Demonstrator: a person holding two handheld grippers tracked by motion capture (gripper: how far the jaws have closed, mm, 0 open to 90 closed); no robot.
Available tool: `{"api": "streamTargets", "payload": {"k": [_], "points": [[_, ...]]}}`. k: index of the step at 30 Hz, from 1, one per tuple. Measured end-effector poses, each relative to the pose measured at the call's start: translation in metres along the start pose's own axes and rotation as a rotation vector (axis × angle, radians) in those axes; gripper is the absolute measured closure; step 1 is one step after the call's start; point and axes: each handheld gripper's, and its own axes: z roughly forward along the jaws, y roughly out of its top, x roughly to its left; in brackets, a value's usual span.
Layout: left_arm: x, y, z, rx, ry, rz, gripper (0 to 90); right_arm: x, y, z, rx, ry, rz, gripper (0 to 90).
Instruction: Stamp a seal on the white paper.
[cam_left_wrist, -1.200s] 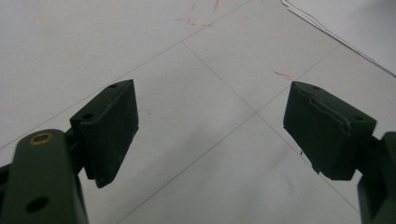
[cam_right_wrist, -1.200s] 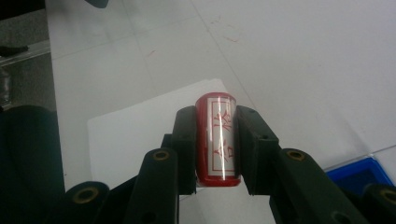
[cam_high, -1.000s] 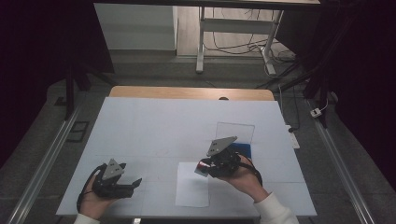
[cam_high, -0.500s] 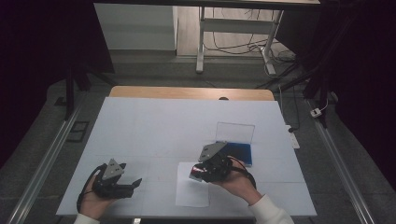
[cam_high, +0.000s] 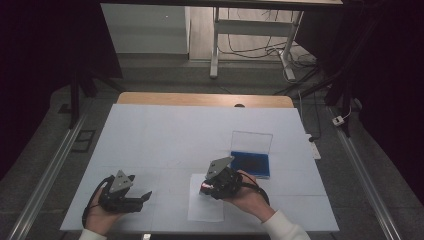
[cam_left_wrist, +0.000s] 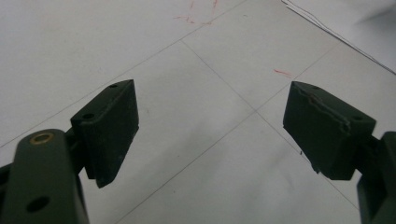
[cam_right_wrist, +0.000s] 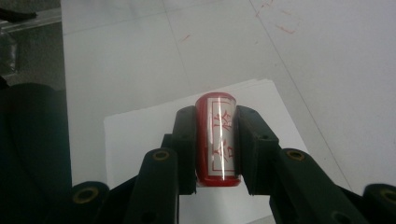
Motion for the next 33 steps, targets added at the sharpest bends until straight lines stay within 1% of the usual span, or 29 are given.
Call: {"api": "streamTargets", "payload": {"k": [3,6,17,21,28,33], "points": [[0.000,0.000,0.000,0.002,-0.002,0.000,18.4,0.002,0.000,0.003,0.011,-0.005,-0.003,69.4],[0.000,0.000,0.000,0.002,-0.001,0.000,18.4,0.003,0.000,0.006,0.022,-0.011,-0.021,69.4],[0.000,-0.001,0.000,0.005,-0.001,0.000,18.4,0.005,-0.002,0.015,0.055,-0.030,-0.033,69.4],[0.000,-0.001,0.001,0.007,-0.001,0.001,18.4,0.005,-0.002,0.017,0.059,-0.040,-0.040,69.4],[0.000,-0.001,0.001,0.012,-0.005,0.008,18.4,0.005,-0.002,0.018,0.072,-0.040,-0.048,69.4],[-0.001,-0.001,0.002,0.014,-0.005,0.010,18.4,0.006,-0.003,0.020,0.071,-0.043,-0.043,69.3]]}}
